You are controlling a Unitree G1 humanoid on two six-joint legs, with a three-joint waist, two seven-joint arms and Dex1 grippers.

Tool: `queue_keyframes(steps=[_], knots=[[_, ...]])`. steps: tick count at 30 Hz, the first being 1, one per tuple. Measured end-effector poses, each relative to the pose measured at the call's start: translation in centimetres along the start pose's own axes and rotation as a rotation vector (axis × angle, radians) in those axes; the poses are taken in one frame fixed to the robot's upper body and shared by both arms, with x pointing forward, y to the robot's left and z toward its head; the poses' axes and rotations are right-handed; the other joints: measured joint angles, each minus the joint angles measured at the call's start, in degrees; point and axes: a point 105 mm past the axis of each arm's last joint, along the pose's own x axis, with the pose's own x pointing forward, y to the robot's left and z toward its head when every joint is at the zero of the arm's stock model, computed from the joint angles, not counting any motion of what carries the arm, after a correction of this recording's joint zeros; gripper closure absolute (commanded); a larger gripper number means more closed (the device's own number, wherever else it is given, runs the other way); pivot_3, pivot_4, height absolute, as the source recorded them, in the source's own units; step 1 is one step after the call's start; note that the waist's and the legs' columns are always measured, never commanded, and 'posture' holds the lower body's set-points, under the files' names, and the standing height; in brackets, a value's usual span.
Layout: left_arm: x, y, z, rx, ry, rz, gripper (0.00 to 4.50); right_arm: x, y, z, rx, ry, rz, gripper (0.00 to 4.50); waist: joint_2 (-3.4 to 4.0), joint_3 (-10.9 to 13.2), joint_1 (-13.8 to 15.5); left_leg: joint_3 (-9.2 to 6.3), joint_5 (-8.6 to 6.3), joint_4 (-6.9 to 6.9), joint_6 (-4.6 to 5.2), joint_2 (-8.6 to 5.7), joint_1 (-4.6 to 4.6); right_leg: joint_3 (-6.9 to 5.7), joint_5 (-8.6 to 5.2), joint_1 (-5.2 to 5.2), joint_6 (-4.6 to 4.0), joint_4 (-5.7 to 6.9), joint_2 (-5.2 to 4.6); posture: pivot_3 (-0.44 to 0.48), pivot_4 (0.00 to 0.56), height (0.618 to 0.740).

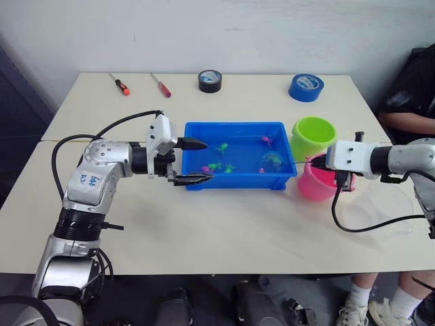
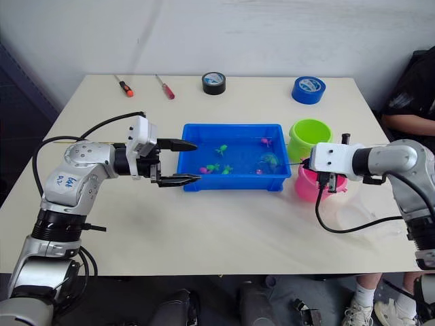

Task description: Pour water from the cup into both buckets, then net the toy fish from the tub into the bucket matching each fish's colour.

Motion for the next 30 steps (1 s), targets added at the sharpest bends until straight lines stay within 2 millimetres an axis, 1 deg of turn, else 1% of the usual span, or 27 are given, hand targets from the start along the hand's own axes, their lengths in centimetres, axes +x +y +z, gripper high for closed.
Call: queue_keyframes(steps=[5,7,10,12,16,18,20,25,27,30], knots=[[0.0,0.0,0.0,0.0,0.0,-0.002,0.02,0.1,0.3,0.3,-0.065,0.003,0.0,4.5,0.0,0.0,0.05,0.0,0.0,0.0,0.0,0.0,0.0,0.0,0.0,0.01,0.0,-0.01,0.01,0.0,0.15,0.74],[0.0,0.0,0.0,0.0,0.0,-0.003,0.02,0.4,0.7,0.4,-0.055,-0.008,0.009,4.5,0.0,0.0,0.04,0.0,0.0,0.01,0.0,0.01,0.0,0.0,0.0,0.01,0.0,-0.01,0.01,0.0,0.15,0.74],[0.0,0.0,0.0,0.0,0.0,-0.005,0.02,1.1,1.5,0.7,0.011,-0.04,0.025,4.5,0.0,0.0,0.02,-0.01,0.0,0.01,0.0,0.02,0.0,0.0,0.0,0.01,0.0,0.01,0.03,0.0,0.15,0.74],[0.0,0.0,0.0,0.001,0.001,-0.008,0.02,1.9,2.0,1.5,0.117,-0.089,0.035,4.5,0.0,0.0,-0.05,0.0,0.0,0.02,-0.01,0.03,0.0,0.01,0.0,0.01,0.0,0.02,0.03,0.0,0.15,0.74],[-0.1,0.0,-0.1,-0.004,0.003,-0.005,0.02,1.7,1.4,2.0,0.28,-0.131,0.004,4.5,0.0,0.0,0.19,-0.02,0.0,0.02,0.0,0.02,0.0,-0.01,0.0,0.01,0.0,0.01,0.01,0.0,0.15,0.74],[-0.2,0.1,-0.2,-0.005,0.006,-0.003,0.02,1.4,1.2,1.9,0.357,-0.14,-0.017,4.5,0.0,0.0,0.33,-0.03,0.0,0.01,0.0,0.01,-0.01,-0.02,0.0,0.02,0.0,-0.01,0.01,0.0,0.15,0.74],[-0.2,0.1,-0.2,-0.005,0.007,-0.001,0.02,1.5,1.4,1.8,0.426,-0.147,-0.019,4.5,0.0,0.0,0.34,-0.03,-0.01,0.0,0.01,0.01,-0.01,-0.02,0.0,0.02,0.0,-0.01,0.01,0.0,0.15,0.74],[-0.4,0.6,-1.0,-0.047,0.013,0.019,0.02,1.2,1.9,1.4,0.701,-0.207,-0.053,4.5,0.0,0.0,0.33,-0.03,-0.01,-0.01,0.01,0.01,-0.03,-0.01,0.0,0.01,0.0,0.0,0.02,0.0,0.15,0.74],[-0.4,0.7,-1.1,-0.058,0.01,0.024,0.02,0.7,2.0,1.1,0.773,-0.213,-0.084,4.5,0.0,0.0,0.46,-0.04,-0.01,-0.02,0.01,0.01,-0.04,-0.02,0.0,0.01,0.0,-0.01,0.01,0.0,0.15,0.74],[-0.1,0.8,-1.3,-0.088,-0.005,0.026,0.02,-0.2,2.1,0.7,0.832,-0.205,-0.139,4.5,0.0,0.0,0.6,-0.04,-0.01,-0.04,0.01,0.0,-0.05,-0.01,0.0,0.01,0.0,-0.04,0.02,0.0,0.15,0.74]])
